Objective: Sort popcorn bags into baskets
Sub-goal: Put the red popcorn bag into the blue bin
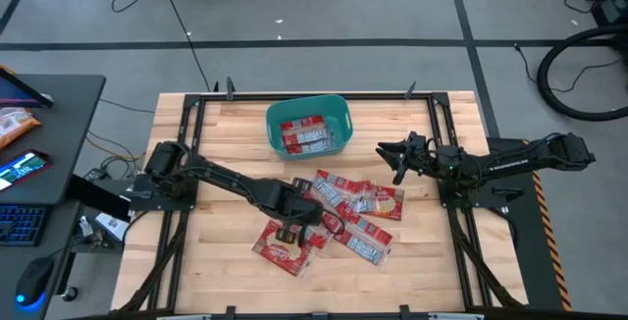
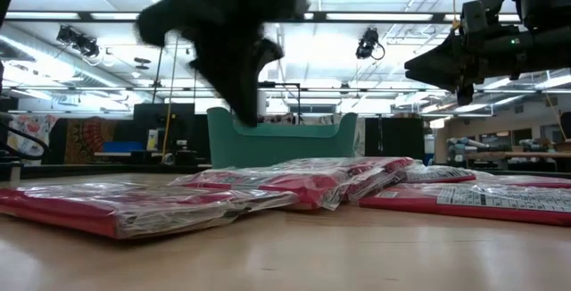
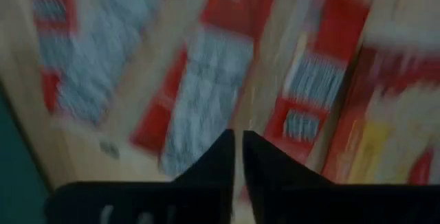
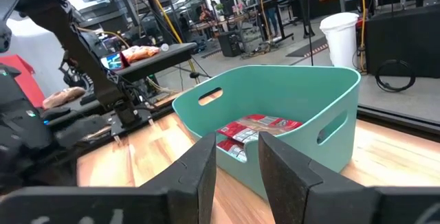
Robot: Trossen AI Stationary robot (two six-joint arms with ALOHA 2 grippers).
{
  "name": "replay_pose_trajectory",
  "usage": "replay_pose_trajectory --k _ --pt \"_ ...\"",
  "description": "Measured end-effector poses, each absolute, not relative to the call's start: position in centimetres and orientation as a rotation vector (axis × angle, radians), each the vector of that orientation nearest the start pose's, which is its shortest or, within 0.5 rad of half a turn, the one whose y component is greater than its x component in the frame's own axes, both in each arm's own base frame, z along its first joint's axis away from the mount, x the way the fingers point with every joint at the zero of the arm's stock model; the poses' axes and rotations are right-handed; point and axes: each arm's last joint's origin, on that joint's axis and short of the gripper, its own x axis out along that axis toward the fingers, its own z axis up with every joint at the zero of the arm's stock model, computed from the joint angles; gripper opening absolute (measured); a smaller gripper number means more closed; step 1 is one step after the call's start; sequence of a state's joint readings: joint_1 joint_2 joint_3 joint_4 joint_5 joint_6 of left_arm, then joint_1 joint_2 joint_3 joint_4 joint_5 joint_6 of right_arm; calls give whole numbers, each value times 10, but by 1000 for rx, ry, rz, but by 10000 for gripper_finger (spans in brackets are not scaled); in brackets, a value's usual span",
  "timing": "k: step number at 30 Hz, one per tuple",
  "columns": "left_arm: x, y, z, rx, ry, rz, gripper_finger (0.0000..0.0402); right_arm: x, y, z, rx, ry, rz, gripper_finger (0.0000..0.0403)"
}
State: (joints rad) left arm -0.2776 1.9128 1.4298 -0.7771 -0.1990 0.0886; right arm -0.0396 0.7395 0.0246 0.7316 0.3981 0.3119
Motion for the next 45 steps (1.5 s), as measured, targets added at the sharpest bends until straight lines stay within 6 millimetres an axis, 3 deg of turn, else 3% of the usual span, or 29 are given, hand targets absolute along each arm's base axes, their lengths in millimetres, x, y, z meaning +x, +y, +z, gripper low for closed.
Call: replay_pose_trajectory --k 5,9,14,19,23,27,31,37,45 --pt "361 -94 190 364 1317 -42 111 143 -17 168 310 -85 -432 115" --pt "360 -70 187 203 1395 -46 149 143 -17 168 310 -85 -431 115" --pt "359 -43 174 49 1425 -22 157 143 -17 168 310 -86 -431 115" --pt "346 -38 156 -1 1419 18 157 143 -17 168 310 -84 -432 115" --pt "325 -37 167 -47 1333 38 157 143 -17 168 310 -84 -431 115" --pt "304 -37 177 -148 1122 61 157 143 -17 167 310 -83 -432 115" --pt "287 -36 165 -278 954 81 157 143 -17 167 309 -82 -432 115" --pt "278 -25 149 -436 883 165 173 143 -17 167 309 -83 -432 115" --pt "280 -22 145 -518 837 200 251 143 -17 167 309 -82 -432 115"
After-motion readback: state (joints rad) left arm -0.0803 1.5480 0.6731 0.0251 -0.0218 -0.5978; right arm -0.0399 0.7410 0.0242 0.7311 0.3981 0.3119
